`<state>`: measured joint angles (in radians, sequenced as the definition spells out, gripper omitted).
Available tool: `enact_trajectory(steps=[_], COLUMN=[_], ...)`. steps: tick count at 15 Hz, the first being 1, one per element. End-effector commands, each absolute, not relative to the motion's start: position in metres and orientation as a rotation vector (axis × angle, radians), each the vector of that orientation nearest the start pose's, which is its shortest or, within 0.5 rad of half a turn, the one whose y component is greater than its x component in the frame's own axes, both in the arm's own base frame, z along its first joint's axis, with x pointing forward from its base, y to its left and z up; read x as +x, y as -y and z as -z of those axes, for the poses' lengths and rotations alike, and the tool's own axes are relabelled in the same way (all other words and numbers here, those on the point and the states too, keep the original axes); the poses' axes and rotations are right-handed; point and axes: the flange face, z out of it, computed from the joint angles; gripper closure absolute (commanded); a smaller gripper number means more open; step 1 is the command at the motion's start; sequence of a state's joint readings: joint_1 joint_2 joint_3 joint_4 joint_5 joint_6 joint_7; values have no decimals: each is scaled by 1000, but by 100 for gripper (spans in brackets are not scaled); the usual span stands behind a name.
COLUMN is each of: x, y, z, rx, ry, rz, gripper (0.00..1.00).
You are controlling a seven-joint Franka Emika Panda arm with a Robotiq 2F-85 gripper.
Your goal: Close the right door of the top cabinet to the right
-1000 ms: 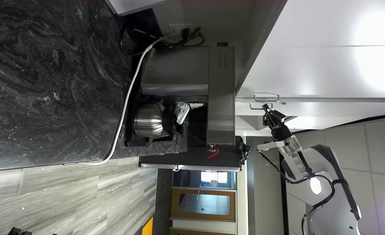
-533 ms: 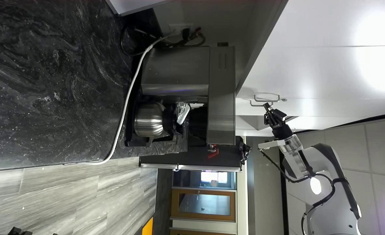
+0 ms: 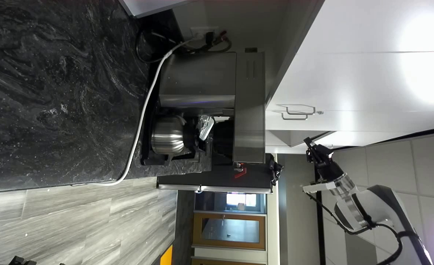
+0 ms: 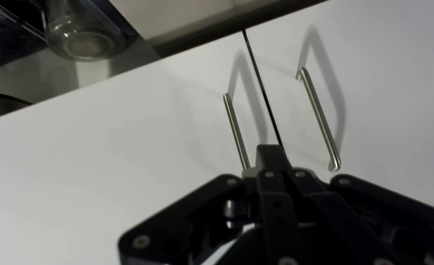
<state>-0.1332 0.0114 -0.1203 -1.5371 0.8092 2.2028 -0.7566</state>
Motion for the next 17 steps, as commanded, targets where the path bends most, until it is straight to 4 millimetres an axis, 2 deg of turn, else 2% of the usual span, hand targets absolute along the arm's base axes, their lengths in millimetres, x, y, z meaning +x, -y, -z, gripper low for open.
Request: enact_trajectory(steps=[1, 5, 8, 13, 17], x=[520, 467, 439, 413, 403], y=[128, 125, 121, 111, 106], z=[-720, -716, -712, -699, -694], rx=[-2560, -2635, -2677, -2746, -2760], ry=[253, 255, 244, 266, 278], rz=[1138, 1067, 1050, 1012, 997], gripper=[100, 100, 100, 100, 100])
